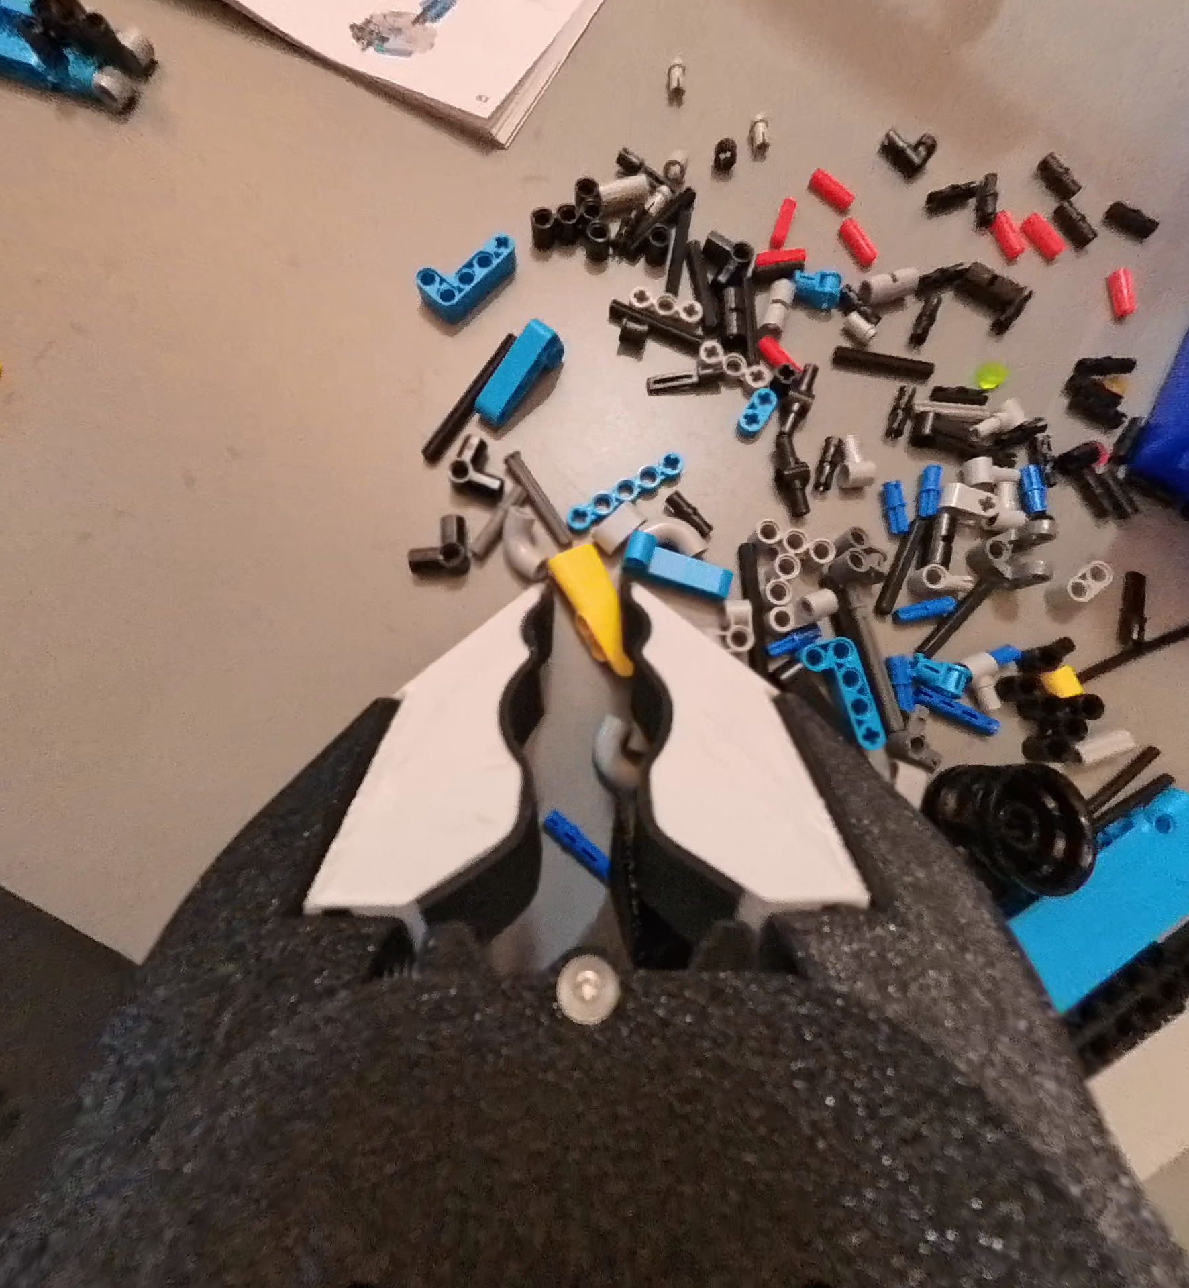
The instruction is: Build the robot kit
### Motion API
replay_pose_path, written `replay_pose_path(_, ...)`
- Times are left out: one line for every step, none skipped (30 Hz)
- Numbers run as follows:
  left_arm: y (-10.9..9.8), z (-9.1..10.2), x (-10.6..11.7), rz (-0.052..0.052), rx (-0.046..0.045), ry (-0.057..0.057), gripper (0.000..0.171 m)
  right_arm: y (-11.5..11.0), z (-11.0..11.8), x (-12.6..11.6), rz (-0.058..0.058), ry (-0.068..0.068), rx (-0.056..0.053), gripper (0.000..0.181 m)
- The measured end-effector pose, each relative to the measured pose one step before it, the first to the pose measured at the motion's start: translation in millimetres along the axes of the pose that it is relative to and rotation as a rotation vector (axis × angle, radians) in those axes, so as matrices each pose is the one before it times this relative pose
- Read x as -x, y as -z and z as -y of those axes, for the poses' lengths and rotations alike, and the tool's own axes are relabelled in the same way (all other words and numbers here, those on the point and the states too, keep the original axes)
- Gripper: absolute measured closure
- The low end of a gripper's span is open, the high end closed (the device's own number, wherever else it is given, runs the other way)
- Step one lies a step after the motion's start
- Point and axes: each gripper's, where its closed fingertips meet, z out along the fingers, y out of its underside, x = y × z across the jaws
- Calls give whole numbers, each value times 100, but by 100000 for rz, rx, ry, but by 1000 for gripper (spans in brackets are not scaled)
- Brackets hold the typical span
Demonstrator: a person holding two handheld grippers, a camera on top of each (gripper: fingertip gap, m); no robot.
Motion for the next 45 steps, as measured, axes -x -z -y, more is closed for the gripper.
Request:
replay_pose_path(12, 10, 19, -42, -16, 71, 160, -113, -68, 164, 434, 1230, 897, 168)
replay_pose_path(22, 1, 40, 77, -56, 71, 160, -19, 0, 111, 302, 689, 246, 170)
replay_pose_path(31, 8, 62, 172, -37, 66, 160, 86, -47, -33, -195, 95, 672, 170)
replay_pose_path(29, 11, 49, 86, -56, 77, 160, 123, -84, -142, -765, 459, 594, 172)
replay_pose_path(32, 25, 35, 8, -112, 96, 160, 195, 84, -23, -246, 1370, -666, 173)
replay_pose_path(49, 40, 25, 25, -190, 128, 160, 321, 243, 306, 1498, 1403, -1448, 173)
replay_pose_path(39, 52, 8, -22, -240, 112, 160, 427, 337, 389, 2182, -305, -1786, 173)
replay_pose_path(37, 47, -6, -75, -171, 42, 160, 443, 517, 530, 4405, -3928, -2806, 174)
replay_pose_path(36, 25, -18, -1, -116, -42, 160, 547, 875, 998, 8736, -7671, -4791, 174)
replay_pose_path(17, 26, -12, 30, -80, -111, 160, 534, 1209, 1314, 11806, -10842, -6892, 174)
replay_pose_path(4, 2, -31, -46, 32, -117, 160, 536, 1460, 1656, 14747, -13369, -8027, 174)
replay_pose_path(10, 10, -37, -69, 19, -89, 160, 426, 1562, 1772, 15430, -14084, -8513, 175)
replay_pose_path(12, 16, -21, -23, -54, -56, 160, 179, 1360, 1382, 11835, -12214, -7984, 176)
replay_pose_path(27, 34, -29, -56, -133, -26, 160, -105, 890, 1152, 9514, -9476, -5621, 176)
replay_pose_path(41, 35, -41, -149, -140, -22, 160, -321, 339, 836, 6598, -6335, -2132, 176)
replay_pose_path(27, 35, -25, -90, -124, -9, 160, -439, 153, 695, 4240, -2874, -1075, 176)
replay_pose_path(45, 35, -14, -24, -171, 7, 160, -482, 98, 665, 3148, -869, -786, 177)
replay_pose_path(34, 39, 1, -62, -214, 19, 160, -547, 9, 656, 3368, -792, -2, 176)
replay_pose_path(38, 42, 19, -30, -247, 128, 160, -560, 58, 658, 3717, -1656, -363, 176)
replay_pose_path(22, 38, 50, -50, -237, 232, 160, -546, 11, 446, 2345, -1166, -207, 176)
replay_pose_path(28, 21, 58, -58, -248, 323, 160, -595, -180, 191, 529, 5, 866, 176)
replay_pose_path(39, 24, 57, -136, -176, 431, 160, -615, -294, 83, 338, 536, 1650, 176)
replay_pose_path(73, 43, 65, -98, -304, 424, 160, -676, -328, 36, 427, 368, 1708, 176)
replay_pose_path(110, 109, 76, 29, -589, 320, 160, -692, -362, -188, -381, 484, 1829, 177)
replay_pose_path(147, 135, 83, 58, -659, 245, 160, -761, -402, -463, -1370, 1033, 2069, 177)
replay_pose_path(166, 155, 100, 148, -785, 205, 160, -869, -637, -852, -3404, 1736, 3101, 177)
replay_pose_path(190, 187, 100, 139, -944, 191, 160, -1102, -1050, -1239, -5864, 4289, 5575, 177)
replay_pose_path(171, 178, 99, 100, -899, 283, 160, -1399, -1498, -1246, -7269, 7125, 8381, 176)
replay_pose_path(147, 165, 106, 192, -941, 434, 160, -1643, -1744, -1181, -8183, 8916, 10409, 176)
replay_pose_path(114, 163, 112, 185, -1002, 504, 160, -1742, -1752, -701, -7332, 8932, 11725, 176)
replay_pose_path(41, 111, 108, 128, -852, 505, 160, -1631, -1297, -266, -5458, 8756, 10083, 175)
replay_pose_path(-14, 23, 119, 113, -433, 505, 160, -1376, -888, -367, -6007, 6971, 8459, 176)
replay_pose_path(-60, -68, 118, -31, 115, 495, 160, -1041, -473, -210, -4915, 5261, 6506, 176)
replay_pose_path(-88, -149, 83, -219, 592, 471, 160, -774, -32, 478, 101, 3966, 3746, 176)
replay_pose_path(-76, -125, 84, -115, 468, 512, 160, -545, 154, 681, 2375, 1838, 2319, 175)
replay_pose_path(-37, -66, 39, -225, 210, 461, 160, -463, 26, 295, 1301, 858, 2326, 175)
replay_pose_path(-8, -16, -22, -368, 123, 315, 160, -405, -82, -88, -709, 1502, 2616, 175)
replay_pose_path(31, 47, -50, -239, -142, -4, 160, -239, -96, -434, -2915, 2793, 1878, 175)
replay_pose_path(57, 69, -19, 48, -300, -287, 160, -47, 26, -645, -4834, 3723, 467, 174)
replay_pose_path(60, 33, 12, 300, -72, -370, 160, 30, 52, -575, -4714, 3558, -116, 174)
replay_pose_path(64, 27, 52, 490, -5, -426, 160, 74, -81, -460, -3299, 2189, 317, 173)
replay_pose_path(81, 53, 73, 544, -151, -448, 160, 20, -97, -323, -1795, 457, 145, 172)
replay_pose_path(85, 70, 74, 469, -173, -363, 160, -1, -62, -210, -577, -894, -240, 171)
replay_pose_path(89, 60, 89, 450, -201, -237, 160, 45, -15, -28, 988, -1453, -797, 171)
replay_pose_path(97, 45, 108, 400, -172, -94, 159, 48, 3, -10, 1423, -1974, -1116, 168)
